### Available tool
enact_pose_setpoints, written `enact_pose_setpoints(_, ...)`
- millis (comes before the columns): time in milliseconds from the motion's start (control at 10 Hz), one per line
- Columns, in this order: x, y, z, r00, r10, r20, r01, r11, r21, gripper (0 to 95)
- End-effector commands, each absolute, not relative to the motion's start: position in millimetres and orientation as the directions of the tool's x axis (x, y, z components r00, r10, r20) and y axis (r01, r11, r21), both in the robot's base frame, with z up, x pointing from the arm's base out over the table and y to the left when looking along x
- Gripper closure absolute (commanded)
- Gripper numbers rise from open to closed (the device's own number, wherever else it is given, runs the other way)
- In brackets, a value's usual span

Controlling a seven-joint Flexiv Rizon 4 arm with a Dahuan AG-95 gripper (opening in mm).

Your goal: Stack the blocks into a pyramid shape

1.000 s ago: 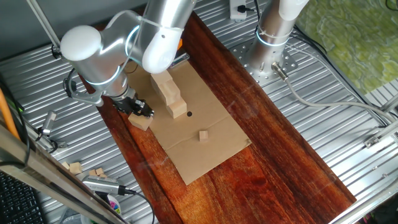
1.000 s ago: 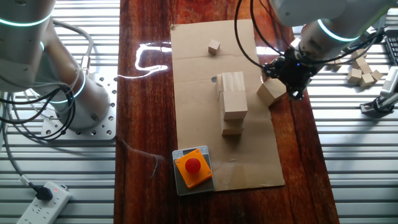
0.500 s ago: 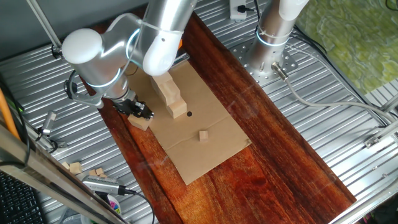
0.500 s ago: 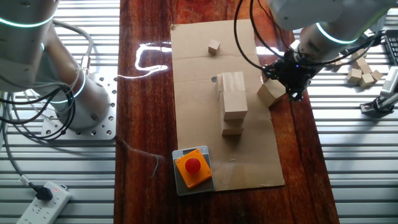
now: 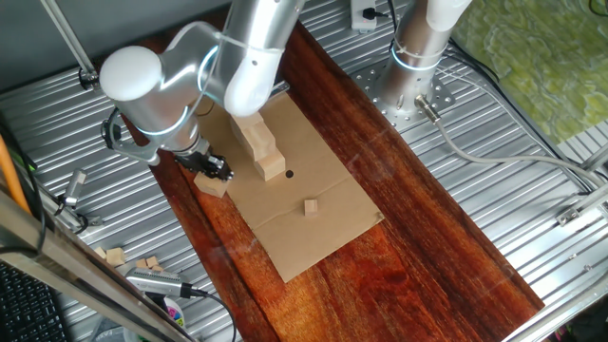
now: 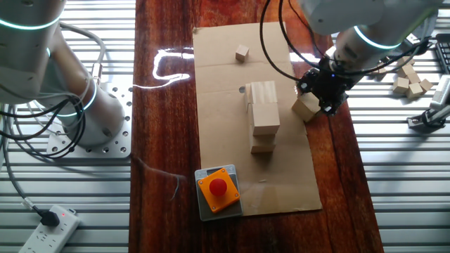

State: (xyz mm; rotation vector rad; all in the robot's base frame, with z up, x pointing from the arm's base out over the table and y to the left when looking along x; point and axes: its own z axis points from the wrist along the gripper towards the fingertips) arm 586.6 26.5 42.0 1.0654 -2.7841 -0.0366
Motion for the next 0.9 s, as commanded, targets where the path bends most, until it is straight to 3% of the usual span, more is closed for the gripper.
enact_pose_setpoints(100, 586.8, 25.6, 43.4, -0.732, -0.666, 0.140, -0.664, 0.744, 0.069, 95.0)
enact_pose_setpoints(300, 588.1, 22.4, 46.3, -0.728, -0.674, 0.125, -0.673, 0.738, 0.058, 95.0)
enact_pose_setpoints(900, 602.9, -14.4, 95.3, -0.702, -0.701, 0.128, -0.707, 0.707, -0.007, 95.0)
